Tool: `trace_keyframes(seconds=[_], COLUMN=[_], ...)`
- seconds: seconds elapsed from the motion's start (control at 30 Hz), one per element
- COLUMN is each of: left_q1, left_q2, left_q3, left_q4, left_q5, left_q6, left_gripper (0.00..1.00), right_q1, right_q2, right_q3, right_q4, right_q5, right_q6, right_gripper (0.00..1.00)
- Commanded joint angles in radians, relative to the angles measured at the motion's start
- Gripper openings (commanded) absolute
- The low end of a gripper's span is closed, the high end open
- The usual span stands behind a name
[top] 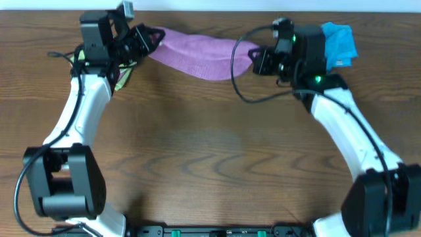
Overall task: Fold the cloth
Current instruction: 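Lift the purple cloth with both grippers and sweep it toward the far edge, then pull the cloth back toward the robot, folding it into a long strip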
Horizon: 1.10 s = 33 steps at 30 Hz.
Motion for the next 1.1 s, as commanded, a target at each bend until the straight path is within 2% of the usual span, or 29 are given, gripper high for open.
trace_keyframes(seconds=[0.0, 0.17, 0.67, 0.87, 1.07], left_q1=[0.008, 0.029, 0.033, 0.033, 0.033], left_q2=[0.021, 0.021, 0.021, 0.020, 0.019], left_q3=[0.046, 0.045, 0.031, -0.075, -0.201], left_q4=[-0.040, -0.244, -0.818, -0.900, -0.901], left_q5=[-0.023, -0.022, -0.079, -0.076, -0.066], left_q6=[0.017, 0.153, 0.564, 0.612, 0.619], left_gripper=[0.06, 0.06, 0.06, 0.06, 0.06], right_q1=[-0.015, -0.029, -0.034, -0.034, -0.034], right_q2=[0.026, 0.014, 0.009, 0.006, -0.057], right_q3=[0.097, 0.150, 0.150, 0.132, -0.005], right_q4=[-0.062, -0.179, -0.592, -0.710, -0.698], right_q5=[0.010, 0.043, 0.062, 0.082, 0.085], right_q6=[-0.093, -0.140, -0.235, -0.255, -0.258], right_gripper=[0.01, 0.01, 0.01, 0.02, 0.02])
